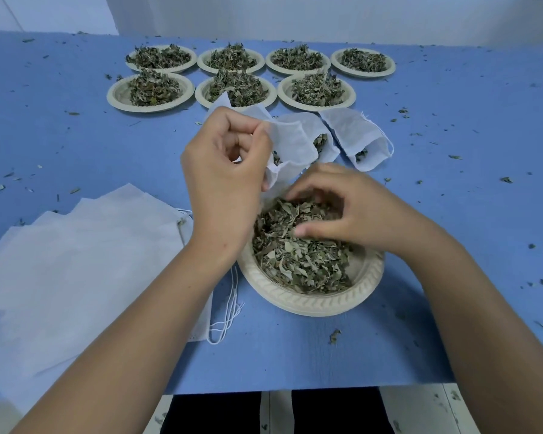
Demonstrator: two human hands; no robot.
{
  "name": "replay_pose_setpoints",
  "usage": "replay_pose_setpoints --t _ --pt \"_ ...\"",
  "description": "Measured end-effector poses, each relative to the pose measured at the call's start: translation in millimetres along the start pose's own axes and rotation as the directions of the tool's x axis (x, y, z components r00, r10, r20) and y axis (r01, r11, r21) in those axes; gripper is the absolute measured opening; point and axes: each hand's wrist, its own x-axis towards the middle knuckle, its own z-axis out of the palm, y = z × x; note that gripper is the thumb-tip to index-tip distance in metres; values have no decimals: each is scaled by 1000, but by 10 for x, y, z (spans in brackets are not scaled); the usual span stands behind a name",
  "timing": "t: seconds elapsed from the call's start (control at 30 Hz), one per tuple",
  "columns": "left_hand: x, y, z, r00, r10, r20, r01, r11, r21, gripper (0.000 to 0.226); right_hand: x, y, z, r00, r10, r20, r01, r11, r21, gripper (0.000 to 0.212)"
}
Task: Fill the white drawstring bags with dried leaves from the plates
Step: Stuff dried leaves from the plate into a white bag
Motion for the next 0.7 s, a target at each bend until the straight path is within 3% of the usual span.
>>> replay_pose_setpoints --t 0.07,0.2,0.4,0.57,0.7 --pt "-1 -4 -1 1000 3 8 -4 1000 6 14 13 -26 69 991 -2 135 14 996 -91 42" --pt "3 -15 -4 1000 5 10 -5 1000 15 15 25 -60 105 992 -76 102 87 990 -111 20" --pt "6 -18 -13 1000 14 23 -15 1000 20 17 -40 -64 -50 989 -74 -130 97 979 181 17" --pt "9 -80 2 989 -54 141 43 996 82 20 -79 -80 -137 933 -74 -353 242 854 460 34" --pt "-5 -106 19 976 -85 202 66 993 100 20 -50 -65 -161 862 -7 -506 325 775 542 22"
